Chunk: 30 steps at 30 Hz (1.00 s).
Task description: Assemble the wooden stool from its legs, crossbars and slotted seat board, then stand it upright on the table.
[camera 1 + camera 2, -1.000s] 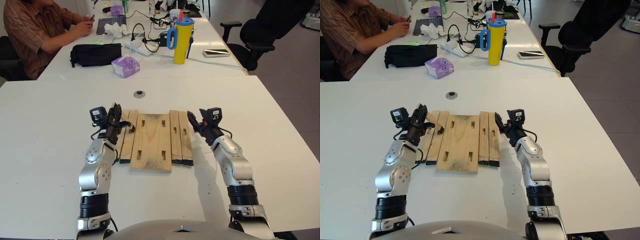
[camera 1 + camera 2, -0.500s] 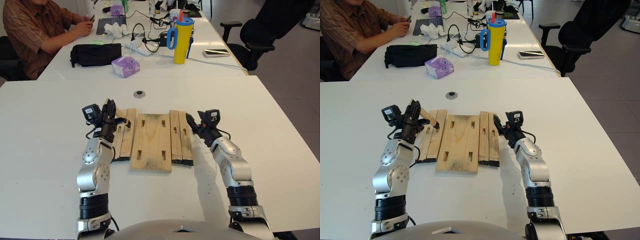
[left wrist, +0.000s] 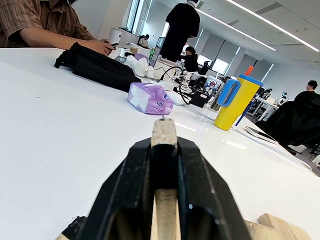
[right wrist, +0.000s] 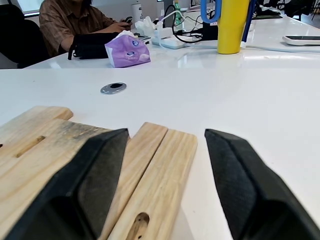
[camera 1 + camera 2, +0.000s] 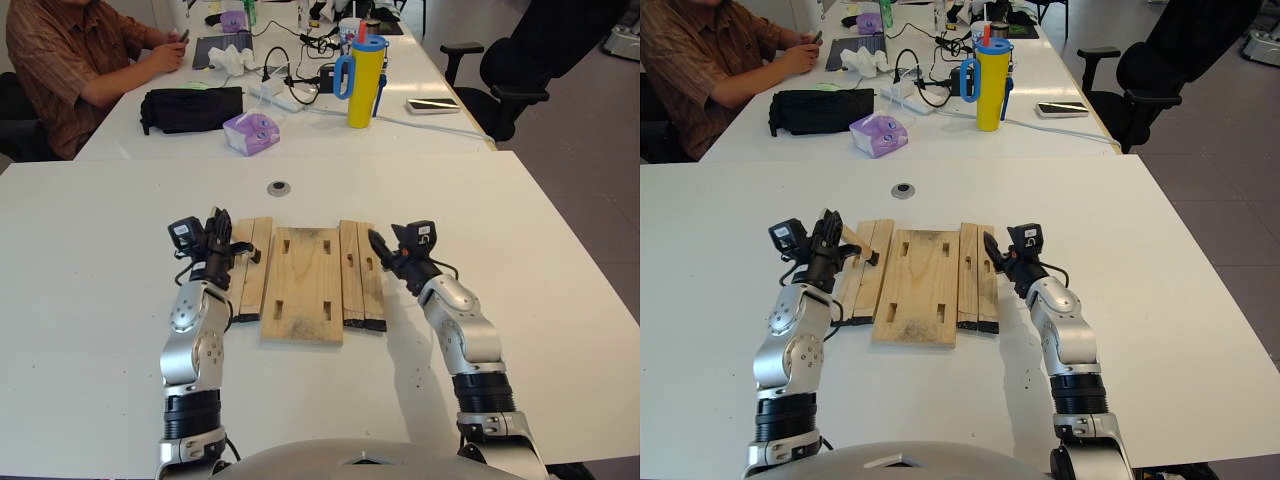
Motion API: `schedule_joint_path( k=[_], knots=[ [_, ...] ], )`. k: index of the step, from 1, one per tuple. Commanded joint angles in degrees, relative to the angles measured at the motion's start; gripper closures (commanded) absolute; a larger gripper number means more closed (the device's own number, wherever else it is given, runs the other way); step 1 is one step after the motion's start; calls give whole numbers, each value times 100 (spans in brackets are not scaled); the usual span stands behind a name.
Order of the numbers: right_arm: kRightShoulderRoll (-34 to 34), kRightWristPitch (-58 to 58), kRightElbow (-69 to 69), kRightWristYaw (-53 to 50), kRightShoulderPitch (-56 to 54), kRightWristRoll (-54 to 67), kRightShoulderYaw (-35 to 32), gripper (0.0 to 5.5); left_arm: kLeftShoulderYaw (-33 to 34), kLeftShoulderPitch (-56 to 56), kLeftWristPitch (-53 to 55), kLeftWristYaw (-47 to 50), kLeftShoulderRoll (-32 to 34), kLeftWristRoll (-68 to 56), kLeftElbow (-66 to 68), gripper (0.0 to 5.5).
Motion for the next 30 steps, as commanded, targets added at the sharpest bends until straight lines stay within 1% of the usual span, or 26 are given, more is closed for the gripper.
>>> schedule_joint_path(
  k=[1,6,12,17,25,30],
  knots=[
    [-7,101,-16,28,-69,27,31,266,-16,-207,-25,14,62,119,223,508],
    [0,150,-69,14,-46,28,33,266,-94,-166,228,190,125,375,306,508],
    [30,174,-135,-33,47,16,34,266,-286,158,347,411,19,580,-95,508],
    [35,211,-169,-43,43,12,62,266,-346,301,404,556,138,927,-99,508],
    [55,243,-248,-105,136,-13,95,266,-805,376,423,483,410,1629,211,508],
    [19,310,-297,-131,113,-12,105,266,-889,451,486,540,409,1814,402,508]
  ],
)
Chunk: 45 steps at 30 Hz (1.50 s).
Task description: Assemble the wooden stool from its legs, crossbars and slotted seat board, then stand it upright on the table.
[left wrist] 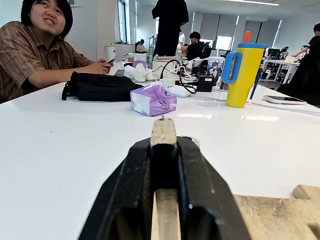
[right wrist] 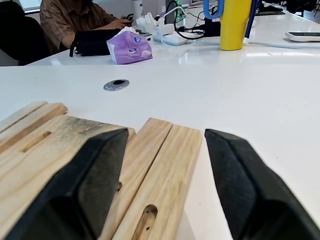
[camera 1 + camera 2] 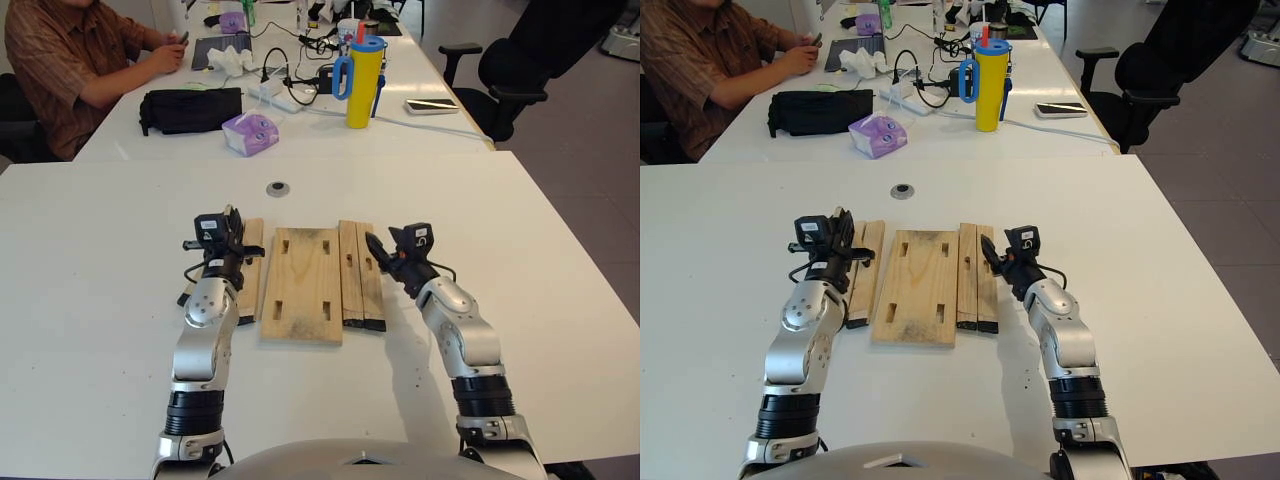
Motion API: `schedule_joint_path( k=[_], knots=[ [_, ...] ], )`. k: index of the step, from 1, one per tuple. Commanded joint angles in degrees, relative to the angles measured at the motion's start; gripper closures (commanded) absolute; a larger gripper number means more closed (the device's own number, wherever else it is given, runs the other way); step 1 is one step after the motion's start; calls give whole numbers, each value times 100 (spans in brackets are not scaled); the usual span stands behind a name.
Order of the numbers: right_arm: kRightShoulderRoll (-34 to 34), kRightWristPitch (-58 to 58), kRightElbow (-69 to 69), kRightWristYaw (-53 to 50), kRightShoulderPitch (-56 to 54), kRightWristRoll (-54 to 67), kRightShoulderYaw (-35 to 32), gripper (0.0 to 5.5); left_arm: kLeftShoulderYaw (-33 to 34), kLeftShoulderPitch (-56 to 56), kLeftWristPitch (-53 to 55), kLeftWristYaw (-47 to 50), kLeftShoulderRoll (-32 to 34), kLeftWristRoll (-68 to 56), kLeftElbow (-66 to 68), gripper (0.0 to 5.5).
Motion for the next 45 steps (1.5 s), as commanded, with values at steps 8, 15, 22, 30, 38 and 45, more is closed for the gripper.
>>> schedule_joint_path(
  k=[8,15,22,30,38,45],
  knots=[
    [-88,143,-47,7,-20,-63,72,266,-139,756,-717,-395,217,253,1107,508],
    [-137,138,49,86,-129,-65,99,266,-213,799,-1220,-550,185,272,1334,508],
    [-135,77,121,137,-215,-51,133,266,-255,603,-1208,-591,176,263,1321,508],
    [-58,12,183,53,-208,-42,88,266,-227,445,-1124,-675,222,223,1218,508],
    [-4,-50,233,11,-165,-72,92,266,-224,254,-954,-746,245,183,1189,508],
    [-6,-108,312,-12,-243,-73,38,266,-135,27,-812,-790,261,91,1181,508]
  ],
)
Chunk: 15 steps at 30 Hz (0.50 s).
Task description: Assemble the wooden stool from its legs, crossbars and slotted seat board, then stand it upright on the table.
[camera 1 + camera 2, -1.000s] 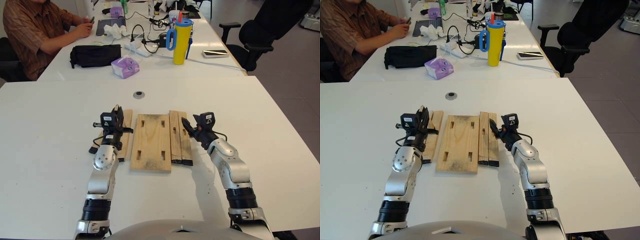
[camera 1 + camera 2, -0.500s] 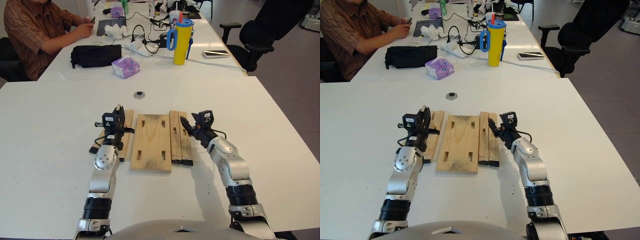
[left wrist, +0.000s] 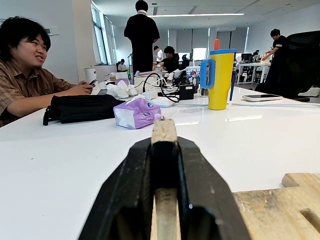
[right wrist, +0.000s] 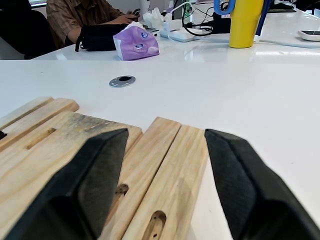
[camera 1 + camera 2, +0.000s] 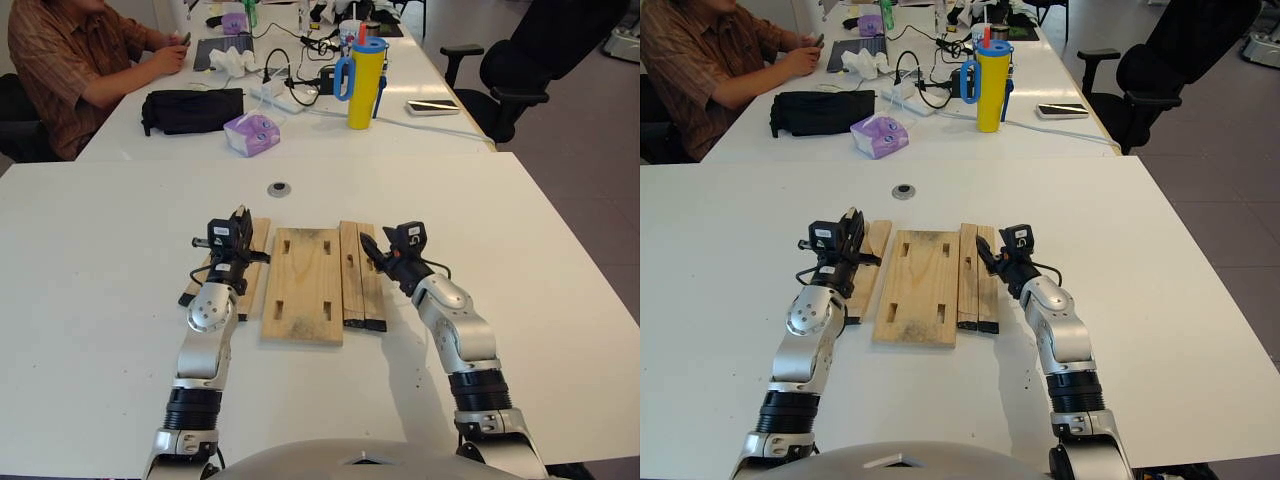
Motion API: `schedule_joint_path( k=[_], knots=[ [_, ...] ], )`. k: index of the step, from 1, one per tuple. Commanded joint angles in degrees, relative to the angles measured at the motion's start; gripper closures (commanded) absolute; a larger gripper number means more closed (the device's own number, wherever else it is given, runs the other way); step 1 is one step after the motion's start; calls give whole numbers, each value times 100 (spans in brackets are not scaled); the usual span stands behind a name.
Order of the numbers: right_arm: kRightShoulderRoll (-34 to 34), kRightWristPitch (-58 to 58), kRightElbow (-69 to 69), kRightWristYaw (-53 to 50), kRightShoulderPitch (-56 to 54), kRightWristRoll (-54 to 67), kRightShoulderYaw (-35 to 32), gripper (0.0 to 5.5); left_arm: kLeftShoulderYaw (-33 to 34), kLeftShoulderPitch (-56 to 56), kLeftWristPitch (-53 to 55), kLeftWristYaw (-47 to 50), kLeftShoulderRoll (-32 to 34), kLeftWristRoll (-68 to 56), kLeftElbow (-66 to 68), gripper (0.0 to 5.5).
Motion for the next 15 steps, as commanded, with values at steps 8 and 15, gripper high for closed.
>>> schedule_joint_path(
  k=[8,15],
  knots=[
    [25,-87,123,-51,-108,-6,-44,266,141,-184,223,-134,-31,-155,-1,410],
    [62,-119,188,-78,-119,-11,-44,266,283,-470,349,-80,-58,-356,-618,303]
  ],
)
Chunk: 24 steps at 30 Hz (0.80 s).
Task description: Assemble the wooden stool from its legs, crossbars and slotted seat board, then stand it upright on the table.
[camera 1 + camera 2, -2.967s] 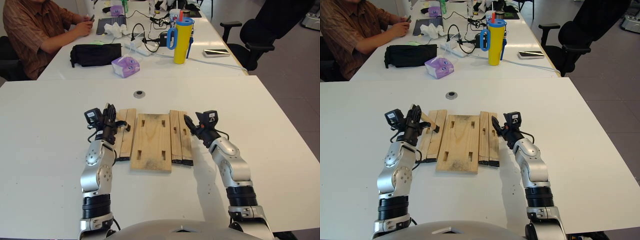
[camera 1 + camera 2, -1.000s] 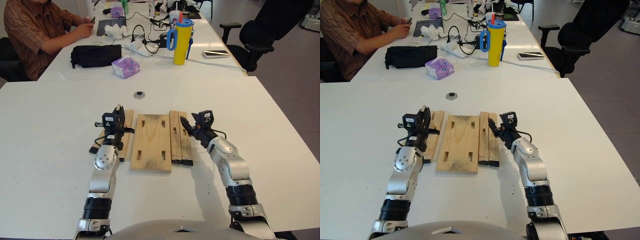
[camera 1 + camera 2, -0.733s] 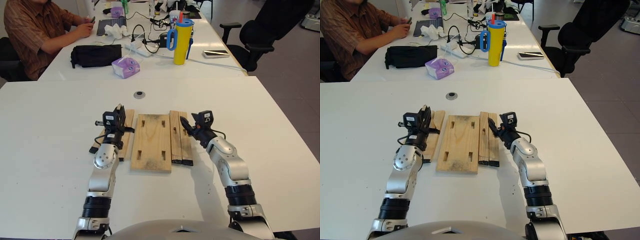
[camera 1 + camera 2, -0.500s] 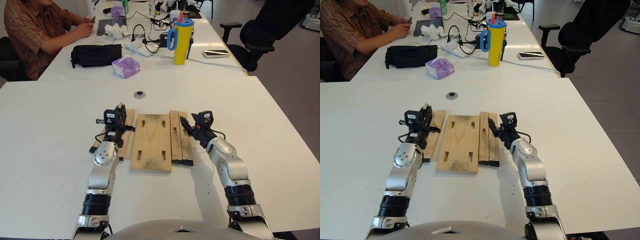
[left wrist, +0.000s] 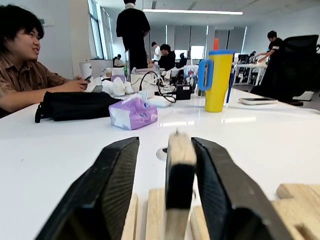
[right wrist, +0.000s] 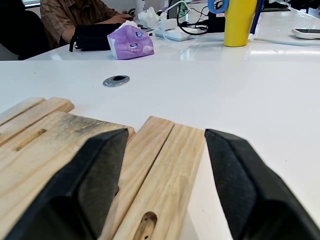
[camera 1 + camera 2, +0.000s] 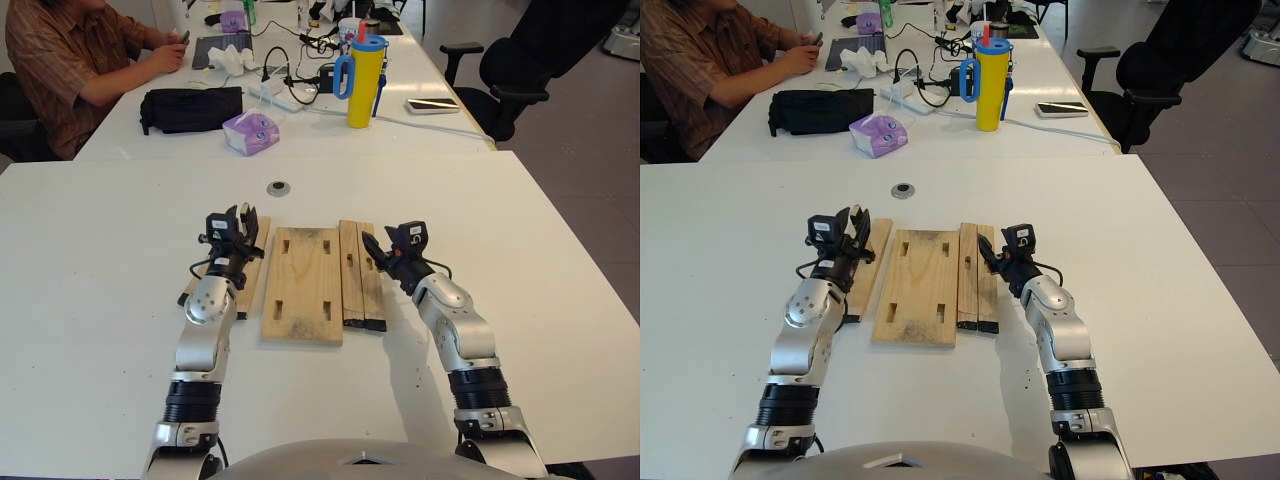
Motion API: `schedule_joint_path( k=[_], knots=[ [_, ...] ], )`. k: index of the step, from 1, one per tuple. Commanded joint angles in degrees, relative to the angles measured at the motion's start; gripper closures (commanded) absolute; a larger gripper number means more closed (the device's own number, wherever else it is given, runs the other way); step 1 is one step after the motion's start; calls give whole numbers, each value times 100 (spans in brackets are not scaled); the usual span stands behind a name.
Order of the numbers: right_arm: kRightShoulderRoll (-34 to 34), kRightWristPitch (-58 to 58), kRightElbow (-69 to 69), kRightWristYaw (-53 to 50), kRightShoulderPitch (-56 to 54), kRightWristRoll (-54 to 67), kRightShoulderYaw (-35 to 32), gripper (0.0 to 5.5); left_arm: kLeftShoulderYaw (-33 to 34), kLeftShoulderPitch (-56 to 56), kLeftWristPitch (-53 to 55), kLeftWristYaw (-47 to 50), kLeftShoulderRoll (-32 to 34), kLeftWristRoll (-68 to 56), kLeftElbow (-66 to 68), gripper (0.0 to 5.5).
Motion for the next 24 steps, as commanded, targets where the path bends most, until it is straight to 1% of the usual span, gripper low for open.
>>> schedule_joint_path(
  k=[1,5,9,12,14,16,19,20,22,24],
  knots=[
    [61,-50,78,-42,-81,-13,-16,266,92,-252,187,58,-52,-138,-433,303],
    [86,-115,172,-55,-136,-22,-26,266,194,-810,599,219,-81,-263,-681,303],
    [121,-168,247,-72,-208,-32,-35,266,435,-1842,1459,391,-42,-570,-713,303],
    [148,-205,271,-85,-215,-41,-21,266,536,-2465,1752,404,55,-679,-698,303],
    [162,-231,268,-106,-192,-45,-18,266,551,-2629,1760,389,89,-653,-526,303],
    [183,-263,284,-132,-183,-52,-16,266,355,-2438,1790,316,194,-404,-16,303],
    [229,-305,342,-151,-211,-67,29,266,-57,-1573,2456,136,313,-84,1443,303],
    [240,-320,365,-146,-223,-75,50,266,-154,-1292,2485,77,346,-11,1727,303],
    [242,-333,404,-126,-265,-81,66,266,-120,-959,2431,88,337,14,1839,303],
    [227,-349,418,-130,-288,-75,41,266,-13,-1070,2226,145,320,-8,1764,303]
  ],
)
